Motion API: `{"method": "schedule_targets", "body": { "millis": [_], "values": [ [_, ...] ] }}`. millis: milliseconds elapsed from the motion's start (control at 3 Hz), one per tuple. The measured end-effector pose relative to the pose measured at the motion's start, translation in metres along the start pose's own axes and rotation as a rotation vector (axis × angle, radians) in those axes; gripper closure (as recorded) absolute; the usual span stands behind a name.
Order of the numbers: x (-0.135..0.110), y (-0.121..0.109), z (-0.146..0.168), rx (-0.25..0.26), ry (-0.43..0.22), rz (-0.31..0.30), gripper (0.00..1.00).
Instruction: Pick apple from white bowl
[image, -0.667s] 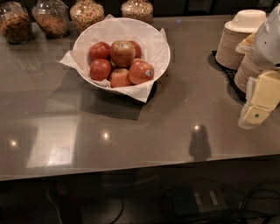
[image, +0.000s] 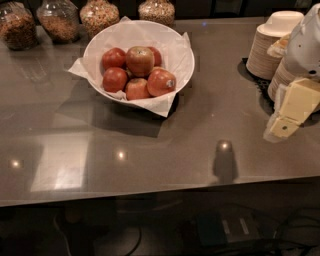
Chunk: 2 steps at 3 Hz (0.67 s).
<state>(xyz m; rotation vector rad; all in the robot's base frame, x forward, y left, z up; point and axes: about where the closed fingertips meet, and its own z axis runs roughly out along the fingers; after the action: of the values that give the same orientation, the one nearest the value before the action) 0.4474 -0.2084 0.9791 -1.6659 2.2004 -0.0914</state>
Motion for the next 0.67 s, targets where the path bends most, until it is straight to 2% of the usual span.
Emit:
{"method": "schedule_targets", "body": {
  "millis": [667],
  "values": [
    [-0.044,-0.027,0.006,0.061,-0.149,0.057,0.0]
  ]
}}
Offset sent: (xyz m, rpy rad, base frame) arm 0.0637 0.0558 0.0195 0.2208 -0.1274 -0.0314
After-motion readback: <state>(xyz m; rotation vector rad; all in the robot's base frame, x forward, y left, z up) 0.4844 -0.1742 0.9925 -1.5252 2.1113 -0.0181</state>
